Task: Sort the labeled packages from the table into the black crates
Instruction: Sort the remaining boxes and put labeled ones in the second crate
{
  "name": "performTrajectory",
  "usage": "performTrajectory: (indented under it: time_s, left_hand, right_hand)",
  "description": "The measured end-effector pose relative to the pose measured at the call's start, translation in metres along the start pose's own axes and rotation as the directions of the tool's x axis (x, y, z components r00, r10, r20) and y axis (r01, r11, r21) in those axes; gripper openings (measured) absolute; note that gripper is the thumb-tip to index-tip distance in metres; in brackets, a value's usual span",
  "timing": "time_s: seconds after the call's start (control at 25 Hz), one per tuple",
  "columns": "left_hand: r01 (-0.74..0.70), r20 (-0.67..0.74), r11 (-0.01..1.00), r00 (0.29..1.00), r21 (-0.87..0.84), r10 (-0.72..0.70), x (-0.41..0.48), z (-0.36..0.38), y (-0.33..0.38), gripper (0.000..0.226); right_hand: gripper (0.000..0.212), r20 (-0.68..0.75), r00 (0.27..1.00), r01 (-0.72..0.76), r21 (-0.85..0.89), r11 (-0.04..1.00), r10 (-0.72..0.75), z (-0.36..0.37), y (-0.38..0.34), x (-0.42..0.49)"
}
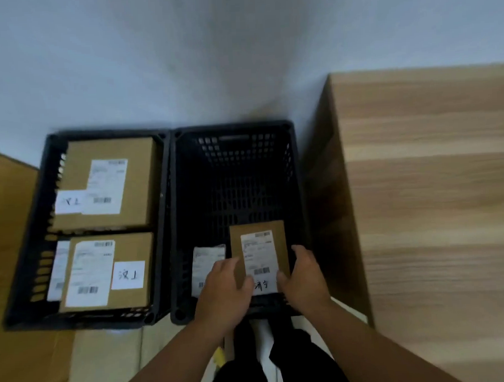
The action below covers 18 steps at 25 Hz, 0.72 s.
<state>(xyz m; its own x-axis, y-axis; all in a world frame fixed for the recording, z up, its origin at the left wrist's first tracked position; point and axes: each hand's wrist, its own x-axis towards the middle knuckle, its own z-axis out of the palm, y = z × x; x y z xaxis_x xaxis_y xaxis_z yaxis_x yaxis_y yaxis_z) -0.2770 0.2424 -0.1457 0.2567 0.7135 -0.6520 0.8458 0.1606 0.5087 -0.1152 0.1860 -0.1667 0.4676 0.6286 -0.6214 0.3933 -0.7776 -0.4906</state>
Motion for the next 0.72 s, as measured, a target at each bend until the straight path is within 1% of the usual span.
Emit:
performTrajectory:
  time_s: [0.12,0.24,0.32,0.4,0.48,0.6,0.72]
  left_hand:
    - [-0.08,0.026,0.997,0.996,-0.019,0.08,-0.042,-0.029,0.033,0.055]
    - [-0.187,0.055,0.982,0.981,-0.006,0.187,-0.079,-0.039,0.062,0.053]
    - [-0.25,0.089,0.968,0.964,-0.013,0.25,-0.099,-0.04,0.085,0.053]
    - [-0.296,0.075,0.955,0.952,-0.009,0.296,-0.109,-0.035,0.114,0.05]
    - [-0.36,0.062,0.933,0.932,0.023,0.358,-0.12,-0.019,0.152,0.05]
    - [-0.499,0.103,0.866,0.862,0.009,0.496,-0.141,0.017,0.208,0.048]
    - [-0.599,0.154,0.8,0.791,0.006,0.592,-0.169,0.071,0.271,0.046]
  right_hand:
    - [0.06,-0.067,0.992,0.105,-0.032,0.994,-0.107,-0.058,-0.019,-0.058]
    - [0.063,-0.209,0.963,0.167,-0.022,0.986,-0.168,-0.119,-0.013,-0.117]
    - [0.064,-0.296,0.944,0.16,0.017,0.987,-0.148,-0.159,0.0,-0.153]
    - [0.066,-0.392,0.913,0.142,0.043,0.989,-0.113,-0.195,0.022,-0.18]
    - [0.066,-0.485,0.873,0.109,0.1,0.989,-0.047,-0.231,0.05,-0.206]
    - [0.063,-0.592,0.805,0.076,0.154,0.985,0.031,-0.278,0.101,-0.236]
    - [0.062,-0.666,0.74,0.058,0.198,0.978,0.091,-0.328,0.161,-0.263]
